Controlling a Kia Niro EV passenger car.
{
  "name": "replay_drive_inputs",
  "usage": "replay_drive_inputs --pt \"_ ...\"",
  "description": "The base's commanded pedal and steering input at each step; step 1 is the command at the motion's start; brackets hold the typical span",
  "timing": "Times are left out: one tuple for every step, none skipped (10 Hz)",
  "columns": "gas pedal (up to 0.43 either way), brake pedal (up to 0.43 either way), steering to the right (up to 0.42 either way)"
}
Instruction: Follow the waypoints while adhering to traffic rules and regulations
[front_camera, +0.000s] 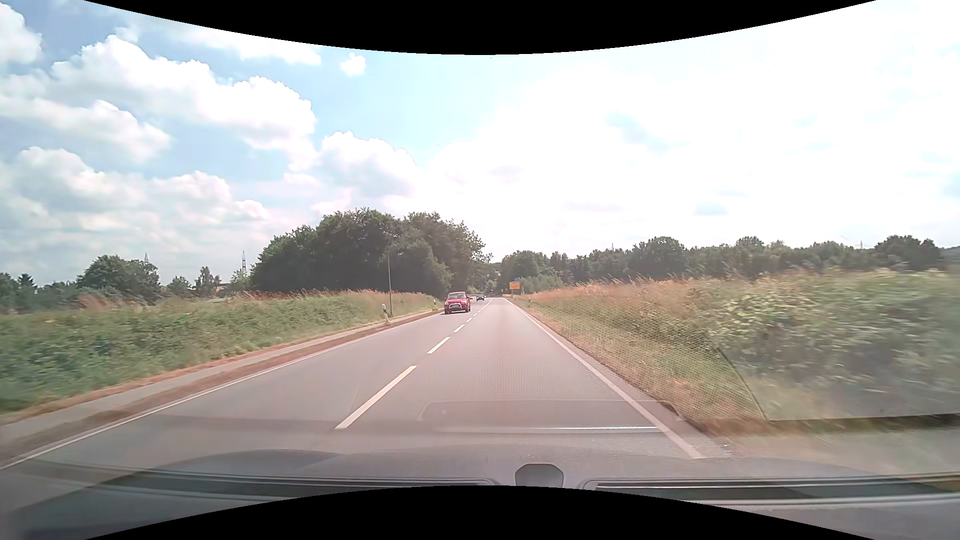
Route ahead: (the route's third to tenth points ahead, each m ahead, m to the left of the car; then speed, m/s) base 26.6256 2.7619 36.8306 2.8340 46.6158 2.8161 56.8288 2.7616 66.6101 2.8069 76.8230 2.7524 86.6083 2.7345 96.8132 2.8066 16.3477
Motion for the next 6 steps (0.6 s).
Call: replay_drive_inputs --pt "0.138 0.0 -0.003" --pt "0.13 0.0 -0.003" --pt "0.13 0.0 -0.003" --pt "0.13 0.0 -0.003" --pt "0.13 0.0 -0.002" --pt "0.13 0.0 -0.003"
